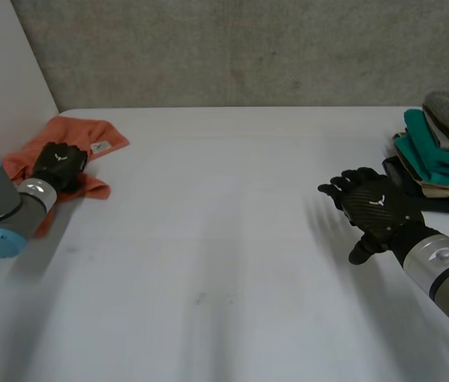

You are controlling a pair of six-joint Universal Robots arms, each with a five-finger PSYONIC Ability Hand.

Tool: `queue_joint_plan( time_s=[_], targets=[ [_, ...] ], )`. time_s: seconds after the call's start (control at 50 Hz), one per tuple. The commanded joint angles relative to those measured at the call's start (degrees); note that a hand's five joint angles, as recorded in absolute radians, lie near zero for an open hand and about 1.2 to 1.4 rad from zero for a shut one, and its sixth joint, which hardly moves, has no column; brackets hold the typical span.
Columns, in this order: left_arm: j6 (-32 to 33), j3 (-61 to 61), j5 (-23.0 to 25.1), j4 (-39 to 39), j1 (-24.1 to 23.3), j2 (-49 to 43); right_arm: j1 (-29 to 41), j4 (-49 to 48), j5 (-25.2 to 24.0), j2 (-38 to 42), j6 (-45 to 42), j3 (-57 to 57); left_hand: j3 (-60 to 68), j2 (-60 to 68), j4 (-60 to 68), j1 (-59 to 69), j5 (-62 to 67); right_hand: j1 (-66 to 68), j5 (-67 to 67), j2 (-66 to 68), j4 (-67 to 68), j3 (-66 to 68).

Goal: Fold the laundry.

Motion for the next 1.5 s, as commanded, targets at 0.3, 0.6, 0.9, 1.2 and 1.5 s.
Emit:
queue_joint_plan(
  time_s=[0.3, 0.6, 0.9, 1.2, 1.5],
  targets=[
    [-21.16, -18.72, -5.09, -1.73, -22.62, 30.18, -3.03, -0.12, 4.23, -2.8, 0.56, -1.46, 19.5, 19.3, 19.12, 16.12, 19.8, -3.07, -2.48, -2.1, -1.73, -1.76],
    [-31.11, -16.01, -6.5, -1.81, -47.68, 19.13, -3.99, -0.12, 5.2, -2.89, 0.64, -1.55, -25.96, -26.15, -26.34, -29.34, -25.65, -3.07, -2.48, -2.1, -1.73, -1.76],
    [-28.22, -26.44, -9.49, -1.64, -32.42, 34.48, -3.56, 4.43, 5.29, -3.5, 0.56, -3.04, -45.74, -45.94, -46.13, -49.13, -45.44, -3.07, -2.48, -2.1, -1.73, -1.76],
    [-8.18, -39.81, -8.35, -5.94, -6.92, 38.98, 12.15, 19.24, 4.85, -3.7, -0.05, -2.17, -39.2, -39.39, -39.58, -42.58, -38.89, -2.52, -1.92, -1.54, -1.17, -1.21],
    [-5.27, -48.43, -1.67, -9.2, 0.57, 38.89, 14.46, 5.95, 5.11, 7.65, -3.92, -0.32, -34.81, -35.01, -35.2, -38.2, -34.51, 12.64, 13.24, 13.62, 13.99, 13.96]
  ],
)
